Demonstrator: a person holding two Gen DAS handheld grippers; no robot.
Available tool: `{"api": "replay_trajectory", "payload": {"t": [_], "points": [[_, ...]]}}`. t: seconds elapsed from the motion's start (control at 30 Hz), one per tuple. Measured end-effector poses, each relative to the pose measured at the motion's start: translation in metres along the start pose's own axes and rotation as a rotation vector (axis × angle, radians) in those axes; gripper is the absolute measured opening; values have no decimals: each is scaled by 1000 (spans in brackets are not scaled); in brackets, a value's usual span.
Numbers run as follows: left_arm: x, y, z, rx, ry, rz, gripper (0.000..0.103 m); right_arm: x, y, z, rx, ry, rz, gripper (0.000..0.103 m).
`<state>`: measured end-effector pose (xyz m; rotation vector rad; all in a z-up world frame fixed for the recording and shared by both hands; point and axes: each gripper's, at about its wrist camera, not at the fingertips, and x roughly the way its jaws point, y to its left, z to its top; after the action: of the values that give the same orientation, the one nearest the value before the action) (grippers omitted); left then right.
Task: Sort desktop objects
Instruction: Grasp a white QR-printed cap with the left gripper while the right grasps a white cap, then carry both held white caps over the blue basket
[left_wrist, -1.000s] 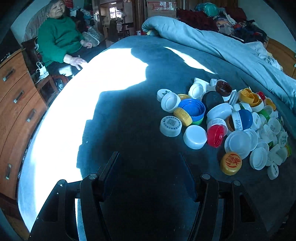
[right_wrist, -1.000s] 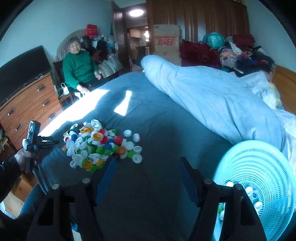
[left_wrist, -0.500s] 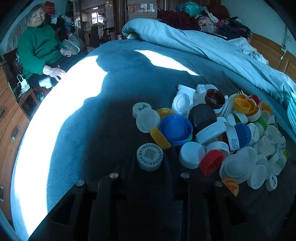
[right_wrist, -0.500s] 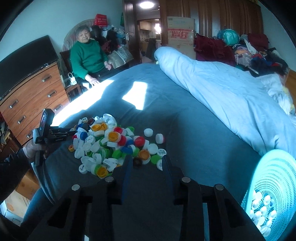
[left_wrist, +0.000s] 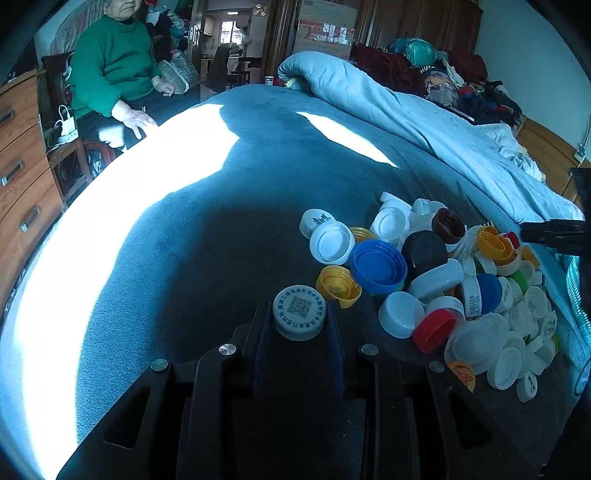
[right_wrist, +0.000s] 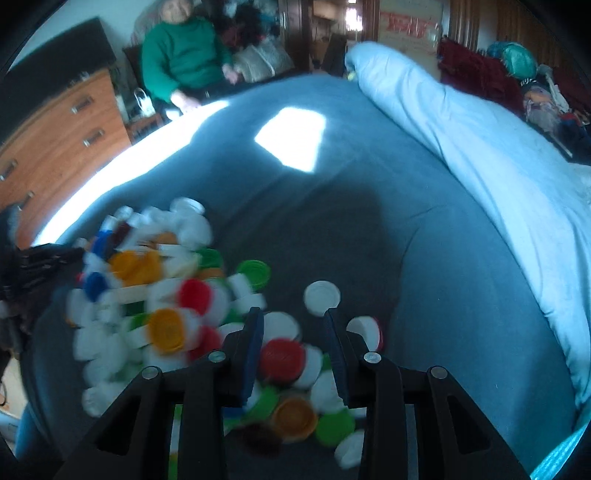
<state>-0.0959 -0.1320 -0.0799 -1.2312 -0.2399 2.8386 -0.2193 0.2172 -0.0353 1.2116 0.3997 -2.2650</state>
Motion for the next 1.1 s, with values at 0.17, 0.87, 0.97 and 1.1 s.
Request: {"api": "replay_trajectory", "payload": {"t": [0.17, 0.87, 0.97, 1.1], "points": [[2, 0, 0, -5, 5, -7, 25, 45, -7, 12, -36, 67, -37, 49], [-106, -74, 2, -73, -84, 125, 25, -139, 69, -22, 51, -209, 70, 32], [-125, -99, 9, -57, -89, 100, 25, -162, 81, -28, 57, -235, 77, 32], [-144, -134, 14, -7, -103, 60, 25, -187, 90, -40, 59, -261, 82, 32]]}}
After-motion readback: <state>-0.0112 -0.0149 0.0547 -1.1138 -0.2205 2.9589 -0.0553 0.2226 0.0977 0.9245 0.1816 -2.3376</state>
